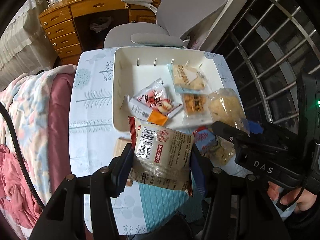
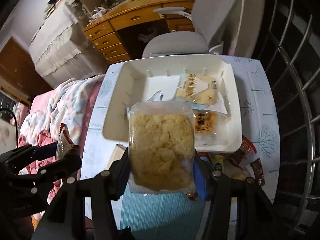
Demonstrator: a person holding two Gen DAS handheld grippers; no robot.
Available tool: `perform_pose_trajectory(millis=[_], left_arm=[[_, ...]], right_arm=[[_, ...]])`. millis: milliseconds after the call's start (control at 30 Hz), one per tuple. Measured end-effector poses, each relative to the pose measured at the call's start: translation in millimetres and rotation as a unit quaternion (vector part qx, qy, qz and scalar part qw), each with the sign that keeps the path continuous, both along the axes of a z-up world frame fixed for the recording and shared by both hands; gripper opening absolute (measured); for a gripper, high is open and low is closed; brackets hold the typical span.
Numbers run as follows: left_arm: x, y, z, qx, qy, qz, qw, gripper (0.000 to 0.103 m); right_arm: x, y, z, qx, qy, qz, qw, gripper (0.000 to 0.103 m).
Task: Organize snacks
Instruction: 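Carry both packs over the white tray and lower them inside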
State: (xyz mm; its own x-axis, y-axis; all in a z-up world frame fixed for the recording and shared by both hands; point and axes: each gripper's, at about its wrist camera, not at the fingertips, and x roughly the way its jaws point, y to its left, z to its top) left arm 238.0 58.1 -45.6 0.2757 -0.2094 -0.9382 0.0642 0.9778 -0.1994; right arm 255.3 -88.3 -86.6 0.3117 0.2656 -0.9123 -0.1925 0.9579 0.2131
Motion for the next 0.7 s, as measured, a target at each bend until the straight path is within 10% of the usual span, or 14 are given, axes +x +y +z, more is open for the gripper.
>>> perform_pose_trajectory(millis=[433,700], left_arm=[[79.9,-29.6,-40.0,0.022,0.035,0.018,0.9990,0.056],[94.4,-32.8,-76.8,0.048,0.090,0.036,0.9941,0.077]], right_arm=[[45.8,-24.3,-50.0,0.026,0.078,-0.001,0.997,0.055],[55.5,-35.7,-71.3,0.038,0.111,-0.008,0.993,0.056]])
